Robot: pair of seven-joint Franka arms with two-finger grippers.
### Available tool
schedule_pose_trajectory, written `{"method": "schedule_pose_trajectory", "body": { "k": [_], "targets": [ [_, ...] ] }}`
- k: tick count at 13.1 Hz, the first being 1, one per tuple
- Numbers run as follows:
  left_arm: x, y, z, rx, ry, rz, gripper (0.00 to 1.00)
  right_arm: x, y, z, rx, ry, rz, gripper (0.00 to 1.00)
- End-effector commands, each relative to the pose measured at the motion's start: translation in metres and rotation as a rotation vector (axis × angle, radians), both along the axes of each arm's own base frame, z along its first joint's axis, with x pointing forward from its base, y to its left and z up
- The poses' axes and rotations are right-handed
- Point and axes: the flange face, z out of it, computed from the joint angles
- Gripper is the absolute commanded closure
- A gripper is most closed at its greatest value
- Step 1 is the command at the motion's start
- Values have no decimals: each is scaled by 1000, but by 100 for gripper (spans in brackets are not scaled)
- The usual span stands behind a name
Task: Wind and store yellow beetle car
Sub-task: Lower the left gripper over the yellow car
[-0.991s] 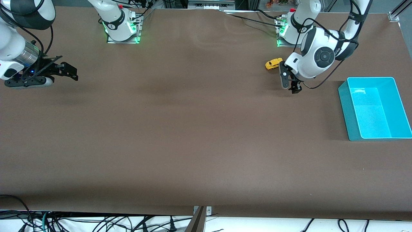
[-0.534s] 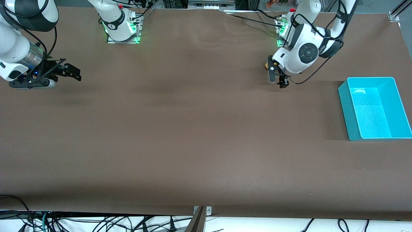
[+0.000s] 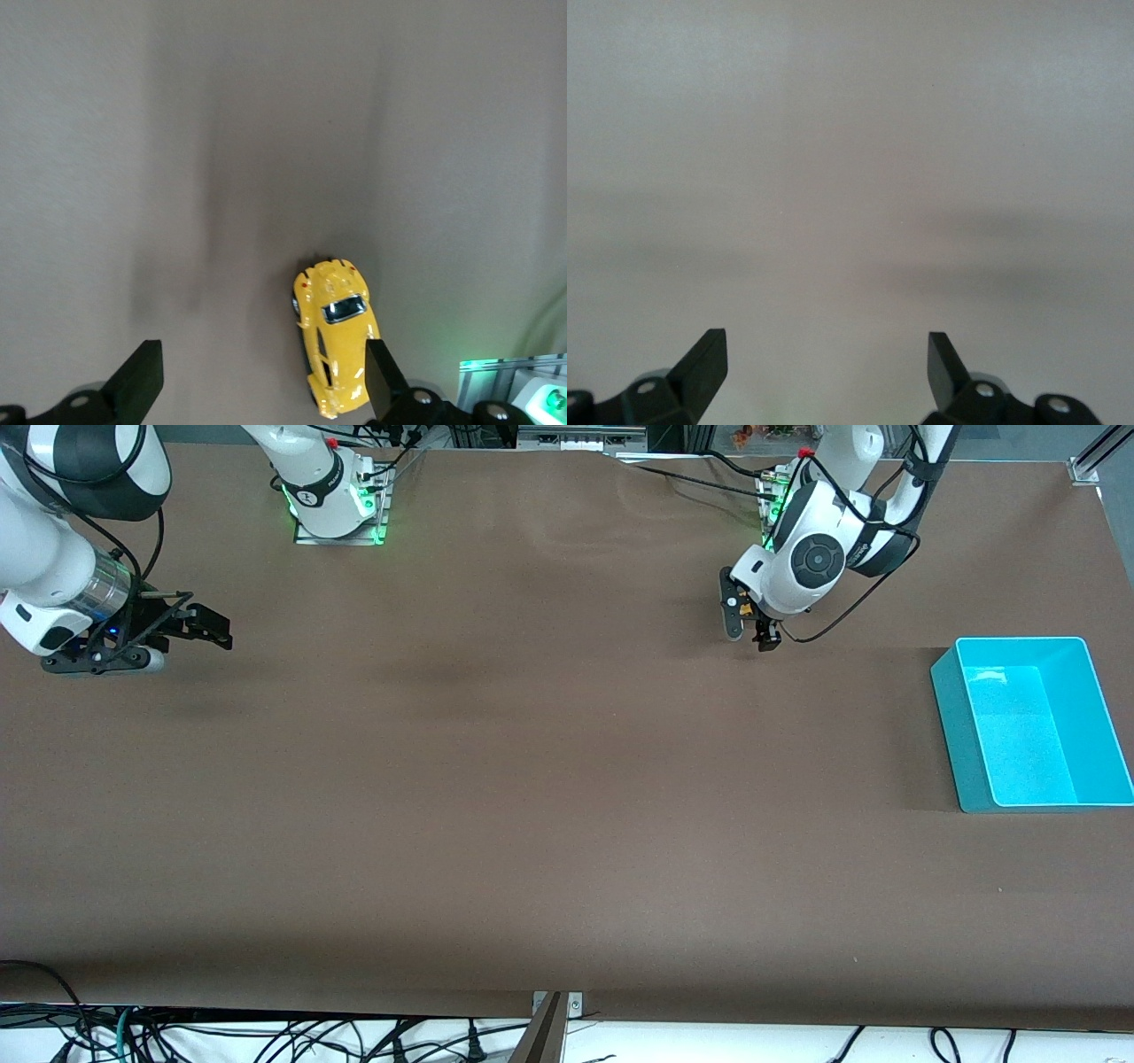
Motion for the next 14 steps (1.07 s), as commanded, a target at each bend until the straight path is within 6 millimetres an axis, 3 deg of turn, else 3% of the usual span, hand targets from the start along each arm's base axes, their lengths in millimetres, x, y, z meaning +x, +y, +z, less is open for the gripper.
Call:
{"method": "schedule_pose_trajectory", "body": {
  "k": [1,14],
  "targets": [
    [-18,10,2,-6,-1,75,0,2,1,4,-8,10,-8,0],
    [-52,27,-19,21,49,155,0,11,-1,7,-21,0,13,0]
  ]
}}
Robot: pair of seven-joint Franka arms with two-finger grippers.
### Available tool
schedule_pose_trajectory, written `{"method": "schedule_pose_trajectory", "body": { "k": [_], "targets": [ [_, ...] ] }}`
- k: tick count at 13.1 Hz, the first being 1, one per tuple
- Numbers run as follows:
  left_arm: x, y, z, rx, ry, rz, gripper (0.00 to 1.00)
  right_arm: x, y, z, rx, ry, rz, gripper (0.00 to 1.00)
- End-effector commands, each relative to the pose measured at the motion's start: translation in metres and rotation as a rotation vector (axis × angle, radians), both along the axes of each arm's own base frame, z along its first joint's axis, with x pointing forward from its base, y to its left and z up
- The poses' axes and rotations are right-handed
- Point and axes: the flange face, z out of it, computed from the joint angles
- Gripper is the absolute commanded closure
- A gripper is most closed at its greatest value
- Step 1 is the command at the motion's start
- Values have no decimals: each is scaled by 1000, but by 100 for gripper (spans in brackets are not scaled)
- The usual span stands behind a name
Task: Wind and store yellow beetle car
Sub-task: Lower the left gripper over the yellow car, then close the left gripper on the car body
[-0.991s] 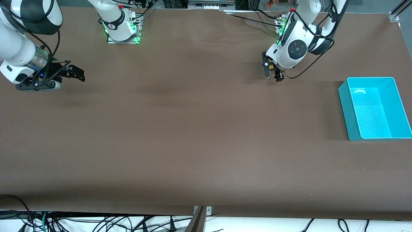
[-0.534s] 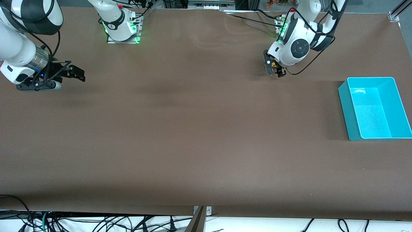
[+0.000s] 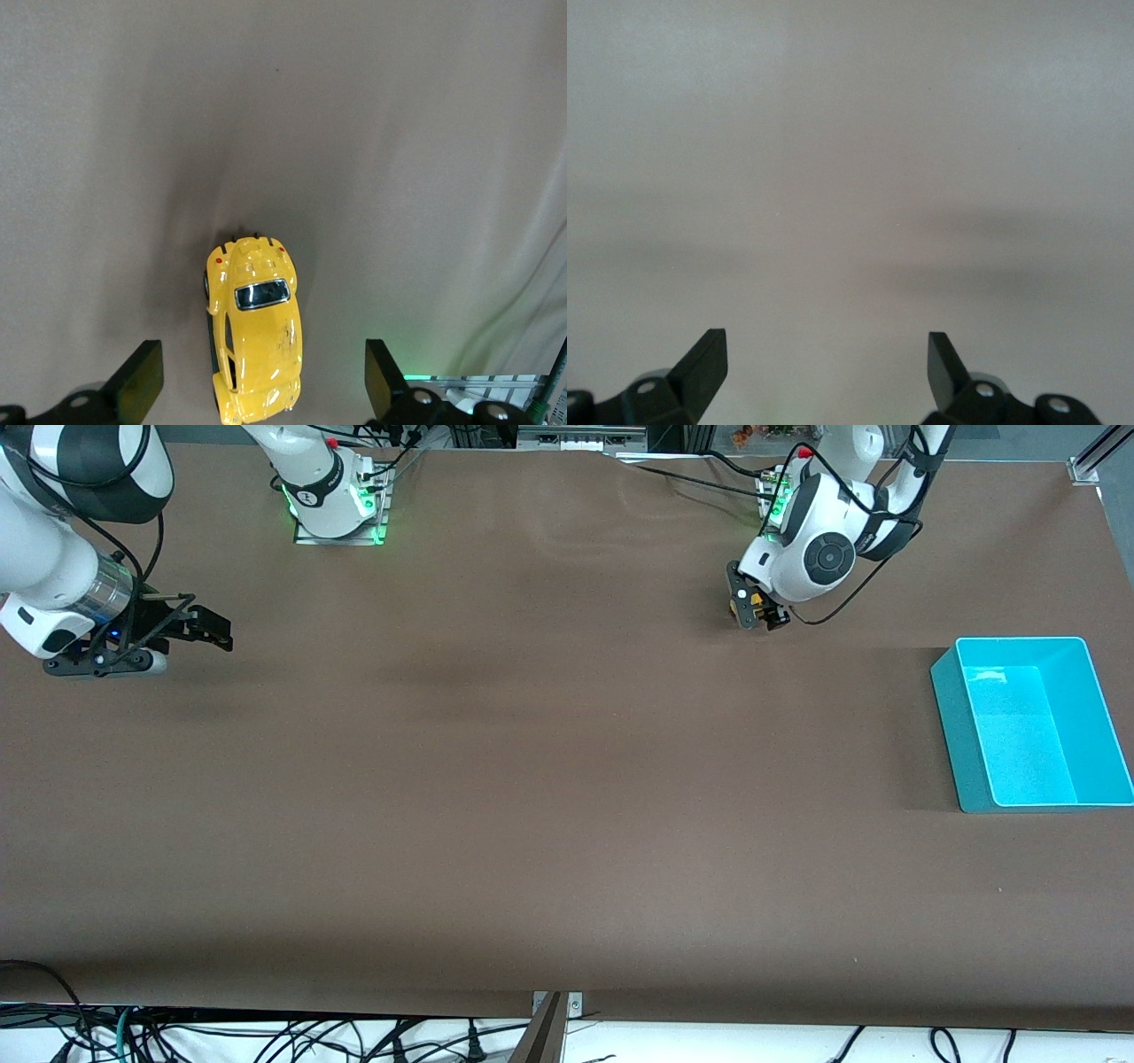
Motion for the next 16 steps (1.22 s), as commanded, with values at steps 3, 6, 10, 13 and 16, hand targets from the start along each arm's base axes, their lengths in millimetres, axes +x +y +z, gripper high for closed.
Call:
{"method": "schedule_pose_trajectory", "body": {
  "k": [3,6,10,13,16],
  "targets": [
    [-20,-5,-4,12,-56,-13,0,13,-1,9,-9,11,10,0],
    [-28,-19,-5,35,-65,-9,0,14,-1,8,-9,12,10,0],
    [-30,-18,-10,34,-74,-8,0,14,-1,8,-8,14,10,0],
    [-32,-15,-11,35,-75,-19,0,14,-1,8,-8,15,10,0],
    [-30,-5,-13,36,-73,-4,0,14,0,8,-8,15,12,0]
  ]
}}
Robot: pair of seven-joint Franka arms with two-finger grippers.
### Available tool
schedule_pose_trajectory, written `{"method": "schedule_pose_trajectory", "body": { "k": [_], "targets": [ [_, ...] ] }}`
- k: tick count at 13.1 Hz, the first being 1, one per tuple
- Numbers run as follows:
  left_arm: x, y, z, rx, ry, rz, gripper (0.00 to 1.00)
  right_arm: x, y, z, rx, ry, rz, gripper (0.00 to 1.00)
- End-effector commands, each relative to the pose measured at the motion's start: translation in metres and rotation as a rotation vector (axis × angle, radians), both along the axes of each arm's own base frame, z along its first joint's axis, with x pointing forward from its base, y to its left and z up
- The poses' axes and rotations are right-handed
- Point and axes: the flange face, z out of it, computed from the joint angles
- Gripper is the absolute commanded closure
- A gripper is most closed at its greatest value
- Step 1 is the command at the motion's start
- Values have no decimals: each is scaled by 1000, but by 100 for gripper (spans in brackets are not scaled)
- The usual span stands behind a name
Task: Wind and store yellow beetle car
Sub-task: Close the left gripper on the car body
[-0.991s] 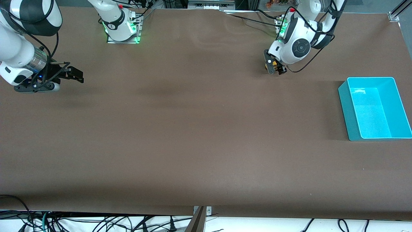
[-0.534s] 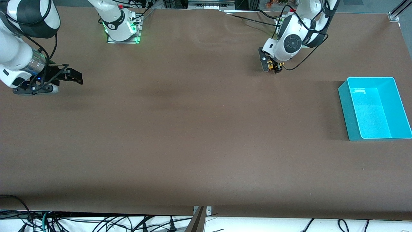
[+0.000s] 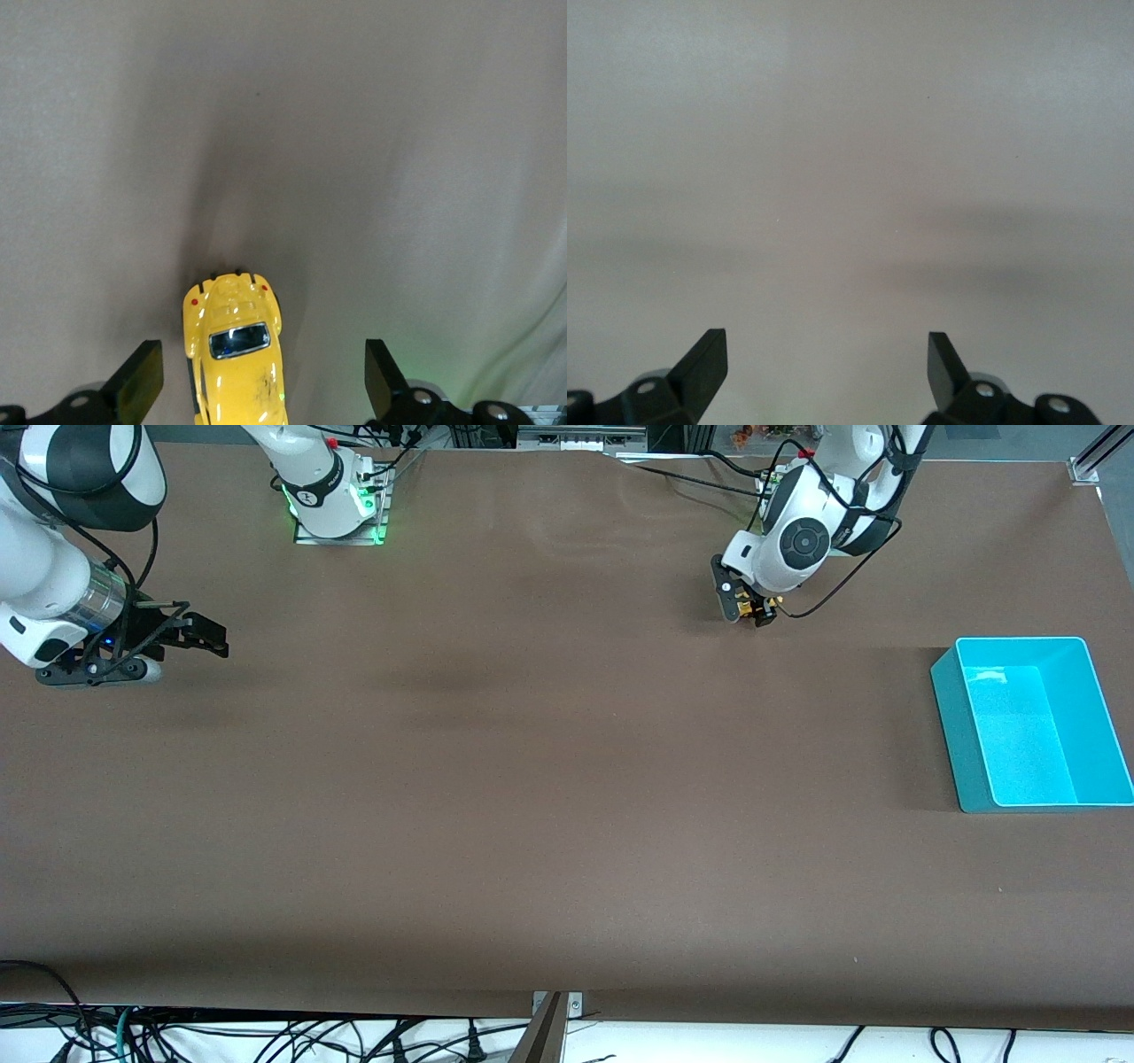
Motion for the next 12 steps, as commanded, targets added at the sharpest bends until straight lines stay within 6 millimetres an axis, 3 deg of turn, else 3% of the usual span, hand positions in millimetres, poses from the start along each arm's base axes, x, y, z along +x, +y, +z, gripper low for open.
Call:
{"method": "schedule_pose_trajectory", "body": {
  "k": [1,12],
  "targets": [
    [-14,19,-6,8,-19,5,0,3,0,5,-11,9,7,0],
    [-4,42,-8,25,-29,8,0,4,0,7,-8,6,22,0]
  ]
}}
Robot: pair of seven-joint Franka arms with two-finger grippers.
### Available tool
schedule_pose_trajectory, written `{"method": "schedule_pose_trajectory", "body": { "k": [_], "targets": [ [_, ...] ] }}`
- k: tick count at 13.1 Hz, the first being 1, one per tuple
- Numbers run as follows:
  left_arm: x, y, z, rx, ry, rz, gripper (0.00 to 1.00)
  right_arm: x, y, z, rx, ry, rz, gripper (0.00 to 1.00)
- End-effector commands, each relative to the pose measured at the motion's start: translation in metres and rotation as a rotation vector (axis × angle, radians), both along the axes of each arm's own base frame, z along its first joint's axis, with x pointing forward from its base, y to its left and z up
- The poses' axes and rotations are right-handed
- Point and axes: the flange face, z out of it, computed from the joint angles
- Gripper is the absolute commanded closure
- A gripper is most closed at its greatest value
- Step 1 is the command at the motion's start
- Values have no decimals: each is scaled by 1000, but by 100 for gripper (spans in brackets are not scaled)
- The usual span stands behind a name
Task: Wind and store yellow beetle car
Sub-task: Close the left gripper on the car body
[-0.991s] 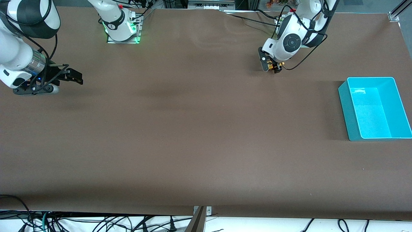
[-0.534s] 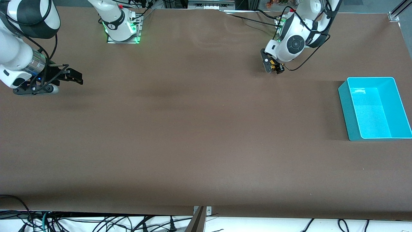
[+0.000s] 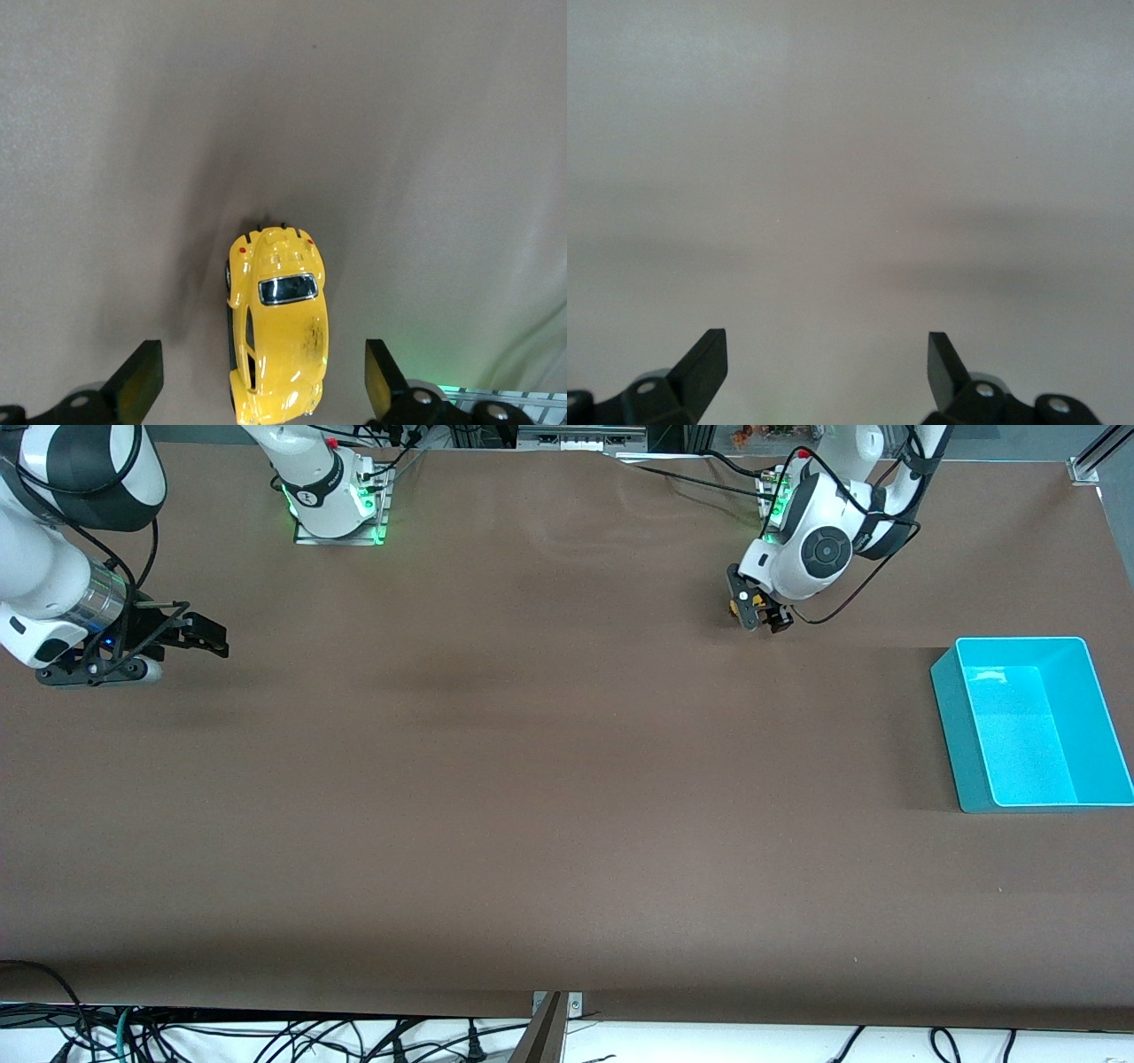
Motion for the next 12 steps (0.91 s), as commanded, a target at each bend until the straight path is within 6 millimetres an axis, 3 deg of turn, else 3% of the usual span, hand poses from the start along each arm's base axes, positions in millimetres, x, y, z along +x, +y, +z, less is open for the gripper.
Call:
{"method": "schedule_pose_trajectory", "body": {
  "k": [1,6,8,11,12],
  "targets": [
    [-16,15,-7,18,-29,-38,0,4,0,7,-8,7,21,0],
    [-16,14,-9,15,-31,-44,22,3,-1,6,-8,8,19,0],
    [-16,14,-9,15,-31,-42,51,3,-1,6,-8,8,19,0],
    [-16,14,-9,15,-31,-42,80,4,-1,7,-8,7,19,0],
    [-16,14,-9,15,-31,-42,84,4,-1,7,-8,7,21,0]
  ]
}}
